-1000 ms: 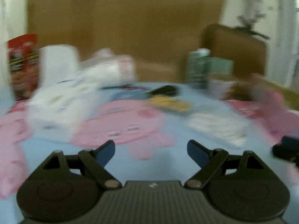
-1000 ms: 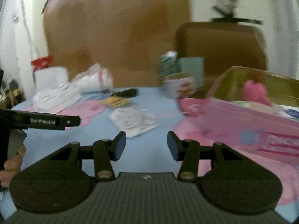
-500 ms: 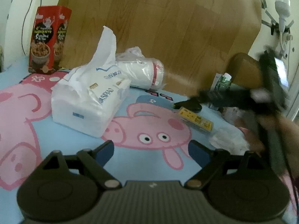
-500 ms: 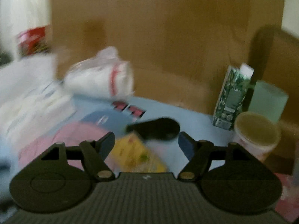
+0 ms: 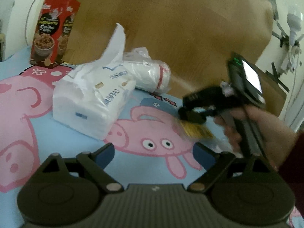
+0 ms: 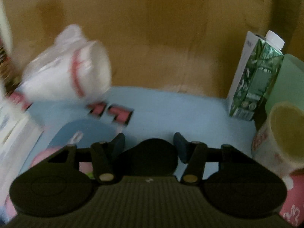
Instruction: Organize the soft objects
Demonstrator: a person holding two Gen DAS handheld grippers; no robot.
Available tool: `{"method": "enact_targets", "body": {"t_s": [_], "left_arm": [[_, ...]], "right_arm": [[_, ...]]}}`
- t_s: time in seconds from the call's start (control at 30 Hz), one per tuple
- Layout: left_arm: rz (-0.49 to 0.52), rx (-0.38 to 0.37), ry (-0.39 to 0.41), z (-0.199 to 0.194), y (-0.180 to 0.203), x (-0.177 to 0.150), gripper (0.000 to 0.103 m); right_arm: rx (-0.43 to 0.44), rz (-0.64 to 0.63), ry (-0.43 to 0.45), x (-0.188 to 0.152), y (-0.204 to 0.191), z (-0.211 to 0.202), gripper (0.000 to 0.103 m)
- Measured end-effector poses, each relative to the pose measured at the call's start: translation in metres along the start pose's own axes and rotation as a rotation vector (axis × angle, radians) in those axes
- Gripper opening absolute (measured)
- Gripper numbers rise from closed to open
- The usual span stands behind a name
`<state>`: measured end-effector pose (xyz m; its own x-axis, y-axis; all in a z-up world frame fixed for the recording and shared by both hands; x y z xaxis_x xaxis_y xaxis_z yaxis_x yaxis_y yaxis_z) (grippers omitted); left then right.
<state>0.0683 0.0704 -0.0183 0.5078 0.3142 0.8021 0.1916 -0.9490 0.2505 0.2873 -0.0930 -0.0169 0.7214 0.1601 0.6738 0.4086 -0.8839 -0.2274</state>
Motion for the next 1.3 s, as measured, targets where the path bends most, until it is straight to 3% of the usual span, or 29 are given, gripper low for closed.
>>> {"method": "enact_targets", "body": {"t_s": [0.17, 0.27, 0.33, 0.4, 0.47, 0.5, 0.57, 0.63, 0.7, 0.8, 0.87, 1.0, 1.13, 1.2, 1.3], "left_arm": [[-0.076, 0.038, 0.043, -0.007, -0.015, 0.007, 0.095], [-0.108, 0.05, 0.052, -0.008, -0.022, 0.009, 0.095], [-0.118, 0.047, 0.038, -0.006, -0.024, 0.009, 0.095], [-0.117, 0.051, 0.034, -0.006, -0.025, 0.009, 0.095], [-0.112, 0.054, 0.035, -0.007, -0.024, 0.009, 0.096], [-0.109, 0.056, 0.035, -0.006, -0.023, 0.009, 0.097], [-0.104, 0.06, 0.035, -0.006, -0.023, 0.009, 0.097], [-0.1, 0.064, 0.034, -0.005, -0.022, 0.008, 0.097], [-0.096, 0.068, 0.037, -0.006, -0.022, 0.008, 0.097], [-0.091, 0.073, 0.042, -0.006, -0.022, 0.009, 0.097], [-0.091, 0.073, 0.042, -0.007, -0.021, 0.009, 0.097], [-0.086, 0.049, 0.019, -0.008, -0.022, 0.008, 0.097], [-0.077, -0.003, -0.061, -0.028, -0.032, -0.005, 0.095], [-0.057, -0.045, -0.123, -0.042, -0.035, -0.013, 0.085], [0.02, -0.072, -0.164, -0.069, -0.032, -0.028, 0.082]], "right_arm": [[0.148, -0.188, 0.006, -0.057, -0.042, -0.041, 0.06], [0.303, -0.294, -0.008, -0.09, -0.069, -0.069, 0.062], [0.358, -0.393, -0.013, -0.112, -0.087, -0.086, 0.062], [0.34, -0.441, 0.024, -0.129, -0.096, -0.107, 0.065], [0.303, -0.397, 0.09, -0.138, -0.094, -0.125, 0.085], [0.261, -0.367, 0.126, -0.14, -0.093, -0.129, 0.088], [0.193, -0.311, 0.168, -0.145, -0.09, -0.138, 0.089], [0.183, -0.257, 0.158, -0.147, -0.086, -0.134, 0.089], [0.202, -0.231, 0.147, -0.153, -0.089, -0.129, 0.087], [0.204, -0.253, 0.127, -0.158, -0.1, -0.119, 0.068], [0.228, -0.314, 0.129, -0.162, -0.112, -0.123, 0.041], [0.254, -0.369, 0.126, -0.167, -0.123, -0.125, 0.041], [0.3, -0.459, 0.115, -0.197, -0.135, -0.145, 0.04], [0.323, -0.484, 0.114, -0.21, -0.137, -0.156, 0.04], [0.356, -0.483, 0.118, -0.228, -0.132, -0.169, 0.041]]}}
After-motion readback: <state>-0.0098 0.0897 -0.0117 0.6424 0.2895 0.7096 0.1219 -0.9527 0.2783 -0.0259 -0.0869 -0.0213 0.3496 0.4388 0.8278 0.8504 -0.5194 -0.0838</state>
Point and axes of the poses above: each gripper's, at about its wrist camera, not at the fingertips, and z roughly the way its jaws point, y to its right, x to its top, the point moved 4 cm from there along z, roughly the way its jaws point, and after that the axes turned 12 degrees about x, right-handed, at the moved point
